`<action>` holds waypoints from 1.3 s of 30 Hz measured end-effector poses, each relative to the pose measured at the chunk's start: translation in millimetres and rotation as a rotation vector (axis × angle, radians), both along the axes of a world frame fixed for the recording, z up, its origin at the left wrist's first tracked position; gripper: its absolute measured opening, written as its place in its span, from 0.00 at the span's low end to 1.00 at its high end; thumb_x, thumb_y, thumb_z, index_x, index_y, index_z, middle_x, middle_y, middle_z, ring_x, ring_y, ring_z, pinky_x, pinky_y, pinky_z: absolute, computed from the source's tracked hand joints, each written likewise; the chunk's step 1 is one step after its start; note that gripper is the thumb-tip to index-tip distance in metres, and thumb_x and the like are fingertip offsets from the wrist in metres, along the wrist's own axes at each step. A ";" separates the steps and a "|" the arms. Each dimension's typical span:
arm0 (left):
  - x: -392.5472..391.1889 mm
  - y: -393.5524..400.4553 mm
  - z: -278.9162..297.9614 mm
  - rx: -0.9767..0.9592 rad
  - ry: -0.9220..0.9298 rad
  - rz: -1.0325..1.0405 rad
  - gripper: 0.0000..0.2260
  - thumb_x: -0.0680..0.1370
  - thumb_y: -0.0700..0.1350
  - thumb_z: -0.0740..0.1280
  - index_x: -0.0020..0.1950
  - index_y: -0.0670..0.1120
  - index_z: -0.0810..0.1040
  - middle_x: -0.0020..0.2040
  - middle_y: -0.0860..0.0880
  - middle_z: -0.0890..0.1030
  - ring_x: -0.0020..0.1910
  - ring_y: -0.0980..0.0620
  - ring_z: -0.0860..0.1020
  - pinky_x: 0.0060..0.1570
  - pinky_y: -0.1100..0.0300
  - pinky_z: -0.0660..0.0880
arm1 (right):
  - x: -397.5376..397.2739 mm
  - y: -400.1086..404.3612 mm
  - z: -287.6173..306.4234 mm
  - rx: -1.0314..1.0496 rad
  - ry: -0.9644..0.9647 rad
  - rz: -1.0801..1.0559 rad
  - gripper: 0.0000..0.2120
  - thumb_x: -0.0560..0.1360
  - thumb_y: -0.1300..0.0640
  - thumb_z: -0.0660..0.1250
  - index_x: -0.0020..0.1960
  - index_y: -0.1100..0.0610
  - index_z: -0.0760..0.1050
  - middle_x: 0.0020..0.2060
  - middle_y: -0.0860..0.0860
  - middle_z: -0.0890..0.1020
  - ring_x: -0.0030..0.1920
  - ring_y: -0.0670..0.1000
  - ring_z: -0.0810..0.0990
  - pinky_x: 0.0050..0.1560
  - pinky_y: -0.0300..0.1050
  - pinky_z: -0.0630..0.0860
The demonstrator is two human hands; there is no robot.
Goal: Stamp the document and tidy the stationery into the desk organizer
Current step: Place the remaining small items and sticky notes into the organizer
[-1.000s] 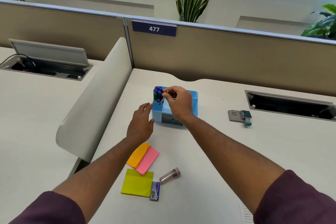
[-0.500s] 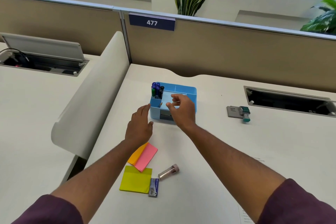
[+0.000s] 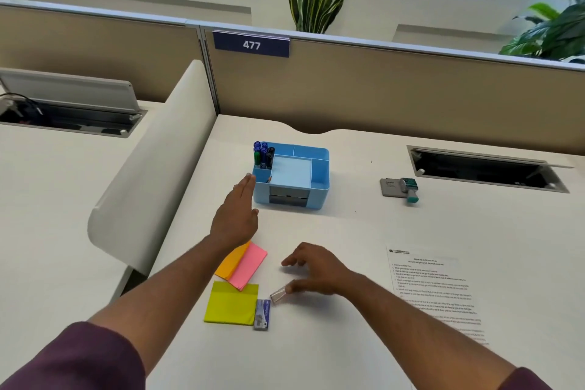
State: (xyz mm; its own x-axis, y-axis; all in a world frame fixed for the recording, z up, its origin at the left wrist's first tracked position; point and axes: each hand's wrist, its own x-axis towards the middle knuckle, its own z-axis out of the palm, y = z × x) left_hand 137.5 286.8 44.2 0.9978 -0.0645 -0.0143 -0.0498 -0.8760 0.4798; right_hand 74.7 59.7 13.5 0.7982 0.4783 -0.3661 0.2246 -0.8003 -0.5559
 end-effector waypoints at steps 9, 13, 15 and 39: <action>6.4 0.1 -0.7 0.097 0.074 -0.027 0.33 0.81 0.44 0.63 0.81 0.51 0.49 0.82 0.55 0.48 0.79 0.49 0.56 0.73 0.49 0.65 | -2.9 -9.3 -15.1 0.010 -0.057 -0.132 0.12 0.73 0.49 0.76 0.54 0.50 0.82 0.51 0.47 0.80 0.49 0.47 0.79 0.52 0.44 0.76; 8.2 -0.5 0.2 0.093 0.053 -0.017 0.32 0.81 0.44 0.63 0.81 0.50 0.52 0.82 0.54 0.51 0.77 0.49 0.61 0.69 0.50 0.69 | 15.2 -7.7 3.0 0.353 -0.054 -0.457 0.08 0.72 0.55 0.79 0.49 0.52 0.83 0.40 0.45 0.85 0.37 0.40 0.83 0.44 0.43 0.81; 8.9 -0.9 -0.2 0.089 0.045 -0.009 0.31 0.81 0.44 0.63 0.81 0.50 0.53 0.81 0.54 0.52 0.76 0.49 0.63 0.67 0.50 0.71 | 29.7 -3.2 18.7 0.518 -0.096 -0.609 0.11 0.70 0.56 0.80 0.50 0.52 0.83 0.41 0.48 0.86 0.38 0.46 0.86 0.45 0.49 0.84; 4.9 -0.3 -20.7 0.026 -0.050 0.022 0.34 0.77 0.39 0.66 0.80 0.52 0.56 0.81 0.56 0.54 0.64 0.49 0.76 0.53 0.54 0.78 | 125.3 -15.1 46.8 0.053 -0.620 -0.672 0.13 0.75 0.56 0.71 0.59 0.49 0.80 0.54 0.49 0.81 0.46 0.52 0.82 0.45 0.46 0.82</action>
State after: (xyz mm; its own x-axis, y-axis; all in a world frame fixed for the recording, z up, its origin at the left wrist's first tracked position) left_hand 142.4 286.5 23.5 0.9985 -0.0429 0.0345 -0.0539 -0.8892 0.4543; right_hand 200.0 44.5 60.3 0.9609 -0.1537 0.2301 -0.0085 -0.8477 -0.5305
